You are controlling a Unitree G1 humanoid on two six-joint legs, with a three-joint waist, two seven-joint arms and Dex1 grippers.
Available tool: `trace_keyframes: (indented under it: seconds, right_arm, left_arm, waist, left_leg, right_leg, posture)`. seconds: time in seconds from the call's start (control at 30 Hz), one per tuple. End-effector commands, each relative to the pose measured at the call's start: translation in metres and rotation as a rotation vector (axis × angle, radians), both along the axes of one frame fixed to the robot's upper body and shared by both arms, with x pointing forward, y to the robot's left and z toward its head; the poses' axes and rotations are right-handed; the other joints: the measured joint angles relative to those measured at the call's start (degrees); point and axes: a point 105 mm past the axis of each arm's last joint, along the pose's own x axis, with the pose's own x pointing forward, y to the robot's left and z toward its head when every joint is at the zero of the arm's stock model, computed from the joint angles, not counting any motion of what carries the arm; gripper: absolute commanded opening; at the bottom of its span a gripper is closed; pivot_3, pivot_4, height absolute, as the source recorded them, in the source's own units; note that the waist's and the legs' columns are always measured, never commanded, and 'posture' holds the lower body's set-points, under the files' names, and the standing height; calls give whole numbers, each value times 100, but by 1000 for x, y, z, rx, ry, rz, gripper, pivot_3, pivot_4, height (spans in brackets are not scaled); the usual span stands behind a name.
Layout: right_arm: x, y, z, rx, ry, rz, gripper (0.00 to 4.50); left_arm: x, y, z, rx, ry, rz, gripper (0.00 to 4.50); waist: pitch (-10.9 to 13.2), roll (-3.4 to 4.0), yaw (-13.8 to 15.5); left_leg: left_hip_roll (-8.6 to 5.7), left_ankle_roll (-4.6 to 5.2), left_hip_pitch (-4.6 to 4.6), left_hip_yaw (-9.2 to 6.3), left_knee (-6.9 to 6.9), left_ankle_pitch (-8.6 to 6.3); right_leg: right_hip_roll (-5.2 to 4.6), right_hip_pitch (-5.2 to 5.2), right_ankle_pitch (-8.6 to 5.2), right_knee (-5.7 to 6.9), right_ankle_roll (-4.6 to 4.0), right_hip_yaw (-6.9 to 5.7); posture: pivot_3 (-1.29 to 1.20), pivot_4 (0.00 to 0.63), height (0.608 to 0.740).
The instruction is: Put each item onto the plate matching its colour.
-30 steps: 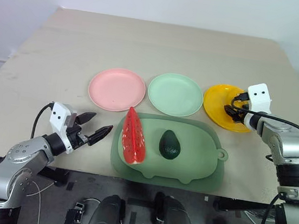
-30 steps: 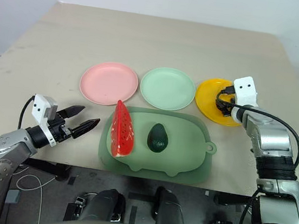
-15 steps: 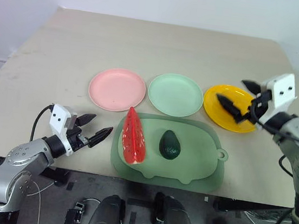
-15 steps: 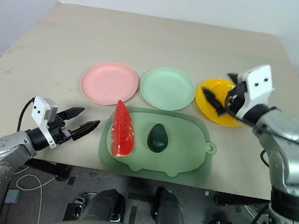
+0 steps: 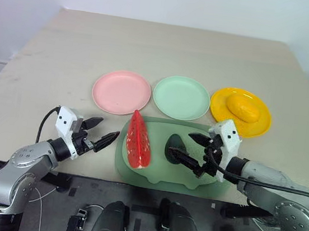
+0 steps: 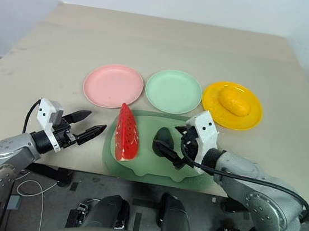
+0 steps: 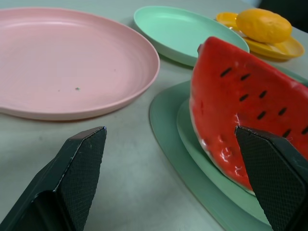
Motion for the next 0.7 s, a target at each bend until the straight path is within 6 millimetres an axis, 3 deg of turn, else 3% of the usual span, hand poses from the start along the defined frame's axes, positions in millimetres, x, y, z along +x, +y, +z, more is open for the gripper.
trace_keyframes:
  seconds: [0.03,0.43,0.7]
  right_arm:
    - [2,6,1,-16,1,4,4482]
    - [9,20,-7,-91,34,10,4482]
    - [18,13,-19,-160,70,-44,4482]
  left_arm:
    - [-2,2,10,15,-39,-1,4500]
    - [-11,7,9,20,-30,24,4500]
    - [-12,8,10,24,-28,31,4500]
  waist:
    - [0,0,-1]
    - [0,0,-4]
    - [0,0,-6]
  left_leg:
    - [0,0,0,0,0,0]
    - [1,0,-2,-1,-1,0]
    - [1,0,-3,-1,-1,0]
  right_leg:
    - [0,0,0,1,0,0]
    - [1,-2,0,0,0,0]
    - [0,-3,0,-1,0,-1]
  posture:
    - [0,150,740]
    - [0,150,740]
    - [0,150,740]
